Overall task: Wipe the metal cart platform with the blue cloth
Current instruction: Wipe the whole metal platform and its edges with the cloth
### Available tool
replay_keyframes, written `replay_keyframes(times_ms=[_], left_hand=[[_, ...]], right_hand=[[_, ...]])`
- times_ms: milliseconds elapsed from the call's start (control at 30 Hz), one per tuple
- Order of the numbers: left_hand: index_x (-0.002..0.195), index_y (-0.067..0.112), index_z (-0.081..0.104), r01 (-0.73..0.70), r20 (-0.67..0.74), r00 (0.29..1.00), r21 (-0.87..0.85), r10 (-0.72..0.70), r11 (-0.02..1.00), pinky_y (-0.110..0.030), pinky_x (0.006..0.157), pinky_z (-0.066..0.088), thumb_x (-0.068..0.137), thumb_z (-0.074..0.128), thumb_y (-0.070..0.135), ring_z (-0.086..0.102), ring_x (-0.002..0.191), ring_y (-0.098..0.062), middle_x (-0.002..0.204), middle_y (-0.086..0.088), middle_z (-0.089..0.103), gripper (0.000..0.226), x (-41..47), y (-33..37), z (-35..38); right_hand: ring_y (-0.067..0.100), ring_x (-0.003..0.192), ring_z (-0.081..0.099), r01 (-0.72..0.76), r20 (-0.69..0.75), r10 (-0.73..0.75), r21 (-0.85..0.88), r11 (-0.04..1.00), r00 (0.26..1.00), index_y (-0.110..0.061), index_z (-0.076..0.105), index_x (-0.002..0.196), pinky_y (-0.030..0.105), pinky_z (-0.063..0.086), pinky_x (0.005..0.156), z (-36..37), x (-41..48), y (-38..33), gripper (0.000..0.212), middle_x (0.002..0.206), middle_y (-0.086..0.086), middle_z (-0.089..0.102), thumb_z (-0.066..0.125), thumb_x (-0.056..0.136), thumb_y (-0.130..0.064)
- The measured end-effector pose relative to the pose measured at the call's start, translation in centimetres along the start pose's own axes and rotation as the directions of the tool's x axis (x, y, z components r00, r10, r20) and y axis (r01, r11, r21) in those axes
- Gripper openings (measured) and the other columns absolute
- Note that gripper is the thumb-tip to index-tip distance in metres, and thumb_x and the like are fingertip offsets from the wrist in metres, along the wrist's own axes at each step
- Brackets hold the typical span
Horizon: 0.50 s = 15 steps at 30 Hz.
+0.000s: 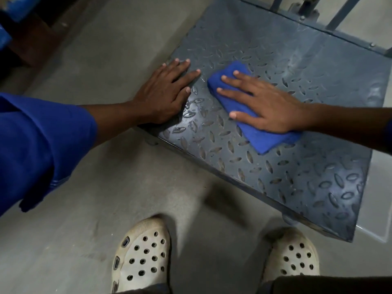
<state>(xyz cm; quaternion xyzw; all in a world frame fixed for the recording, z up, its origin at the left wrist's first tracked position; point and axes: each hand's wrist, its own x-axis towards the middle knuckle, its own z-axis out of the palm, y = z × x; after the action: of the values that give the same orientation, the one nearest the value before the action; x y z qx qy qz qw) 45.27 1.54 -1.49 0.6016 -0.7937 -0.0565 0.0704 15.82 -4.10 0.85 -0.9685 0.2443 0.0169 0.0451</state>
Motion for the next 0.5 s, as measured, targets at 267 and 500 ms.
replay_keyframes(times_ms=[267,500], left_hand=[[0.166,0.023,0.035,0.021,-0.021,1.000,-0.009,-0.021,1.000,-0.050,0.130,0.018,0.108,0.025,0.039,0.024,0.161,-0.037,0.173,-0.015,0.028,0.061,1.2,0.2,0.4],[0.168,0.026,0.026,0.044,0.044,0.998,-0.033,-0.043,0.998,-0.047,0.133,0.009,0.106,0.022,0.041,0.014,0.164,-0.035,0.176,-0.015,0.017,0.064,3.5,0.5,0.2]], right_hand=[[0.025,0.168,0.000,0.087,0.023,-0.087,0.016,0.996,0.996,-0.028,0.018,0.172,0.054,0.014,0.135,1.6,-0.4,-5.1,0.073,0.181,0.000,0.009,0.029,0.110,-0.065],[0.027,0.168,0.006,-0.061,-0.038,0.062,0.027,0.998,0.997,-0.028,0.022,0.171,0.058,0.020,0.133,0.8,-0.6,2.3,0.074,0.181,0.002,0.012,0.032,0.109,-0.067]])
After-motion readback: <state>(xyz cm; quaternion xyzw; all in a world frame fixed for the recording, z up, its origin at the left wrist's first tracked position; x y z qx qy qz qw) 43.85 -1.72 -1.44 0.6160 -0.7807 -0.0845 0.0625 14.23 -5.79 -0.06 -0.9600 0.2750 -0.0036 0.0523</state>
